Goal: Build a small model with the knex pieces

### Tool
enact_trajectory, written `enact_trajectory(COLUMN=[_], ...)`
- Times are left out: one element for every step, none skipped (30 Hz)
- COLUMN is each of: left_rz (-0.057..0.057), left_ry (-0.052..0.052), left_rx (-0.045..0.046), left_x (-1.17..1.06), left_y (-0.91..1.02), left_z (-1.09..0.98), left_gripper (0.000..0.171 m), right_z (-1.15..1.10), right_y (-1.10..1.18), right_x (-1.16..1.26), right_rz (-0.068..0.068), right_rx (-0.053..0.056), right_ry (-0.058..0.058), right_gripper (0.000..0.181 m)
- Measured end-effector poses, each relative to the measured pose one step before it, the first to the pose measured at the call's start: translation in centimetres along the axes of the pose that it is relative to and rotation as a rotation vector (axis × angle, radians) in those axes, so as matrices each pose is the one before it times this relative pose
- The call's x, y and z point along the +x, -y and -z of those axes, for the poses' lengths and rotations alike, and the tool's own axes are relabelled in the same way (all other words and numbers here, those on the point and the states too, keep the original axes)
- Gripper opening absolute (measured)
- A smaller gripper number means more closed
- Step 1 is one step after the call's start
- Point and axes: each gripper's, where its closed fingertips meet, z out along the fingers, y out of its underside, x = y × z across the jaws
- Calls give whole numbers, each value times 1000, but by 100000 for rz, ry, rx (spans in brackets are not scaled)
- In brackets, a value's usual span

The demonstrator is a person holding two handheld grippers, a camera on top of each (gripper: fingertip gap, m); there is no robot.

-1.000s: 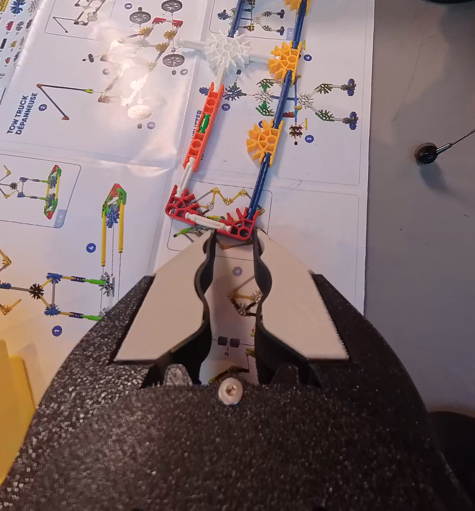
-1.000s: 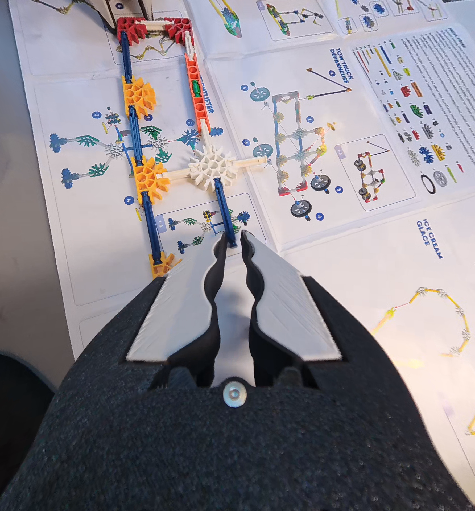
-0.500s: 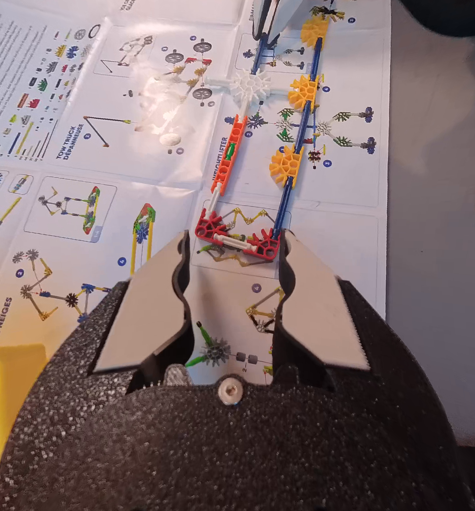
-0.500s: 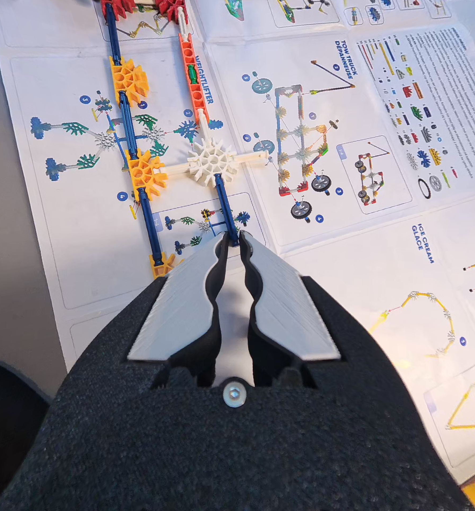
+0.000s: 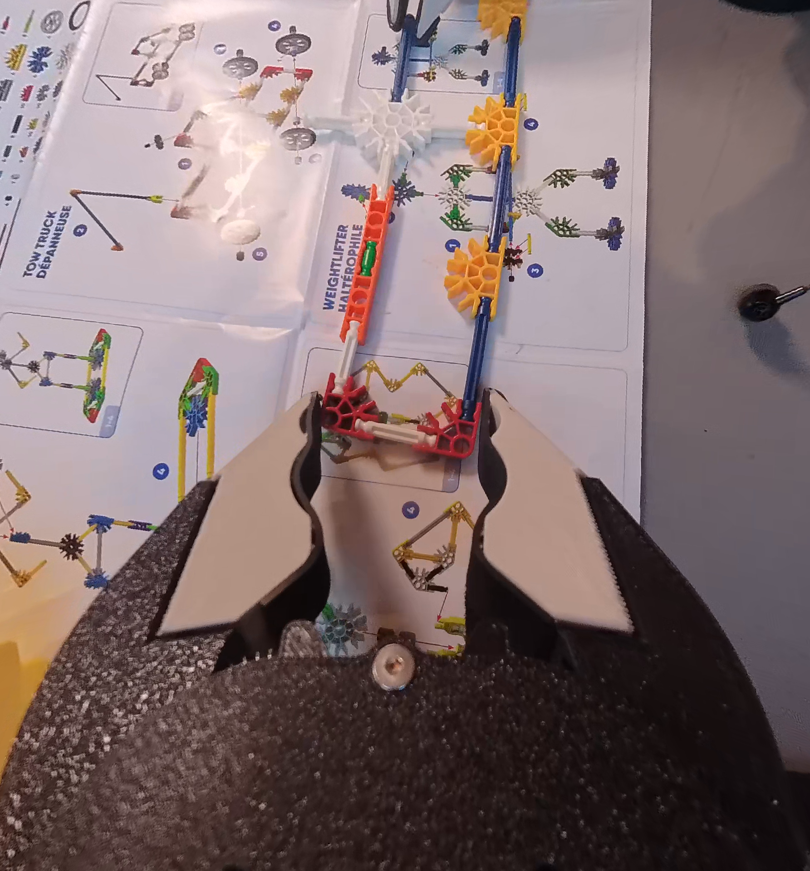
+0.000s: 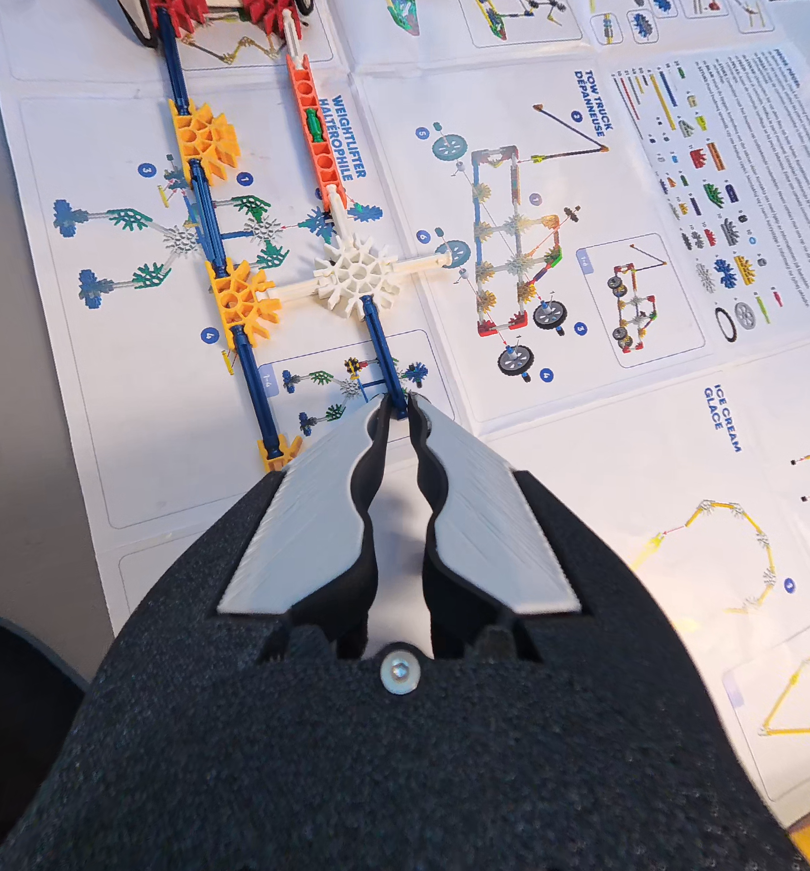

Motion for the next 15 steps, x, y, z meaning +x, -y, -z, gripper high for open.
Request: enact_trajectory(left_rz=[705, 896, 973, 821, 577, 437, 375, 194, 170, 182, 109, 28, -14, -7, 19], left_ry=[394, 321, 219, 125, 96, 70, 71, 106, 97, 59, 30, 33, 39, 31, 4], left_rx=[-365, -406, -361, -246, -192, -275, -298, -230, -95, 15, 61, 62, 75, 140, 210], left_x=[3, 6, 3, 1, -7, 0, 1, -4, 8, -4, -2, 6, -3, -9, 0], left_y=[-15, -28, -15, -5, 10, 1, 5, 1, 0, 6, 2, 5, -6, 6, 6], left_z=[5, 0, 3, 1, -9, -5, -9, -1, -5, -5, 2, -1, -3, -11, -7], left_gripper=[65, 65, 65, 65, 65, 65, 65, 65, 65, 65, 65, 65, 65, 65, 65], right_z=[16, 8, 9, 16, 2, -1, 2, -1, 6, -5, 3, 1, -9, -4, -4], right_y=[-5, -12, -15, -11, -4, 2, -5, -10, 0, -2, 4, 8, 3, -1, 15], right_x=[-31, -19, -38, -22, -4, -8, 8, 0, 0, -1, 11, 19, 34, 37, 33], right_rz=[-118, -180, -160, -112, -84, -123, -125, -66, -14, 47, 79, 60, 47, 23, 25], right_rx=[-34, -25, -117, -130, -29, 18, 35, 89, 108, 79, 72, 101, 120, 144, 160], right_ry=[175, 110, 122, 111, -17, -3, 20, 18, -13, -52, -108, -179, -237, -269, -222], right_gripper=[6, 6, 6, 6, 6, 6, 6, 6, 6, 6, 6, 6, 6, 6, 6])
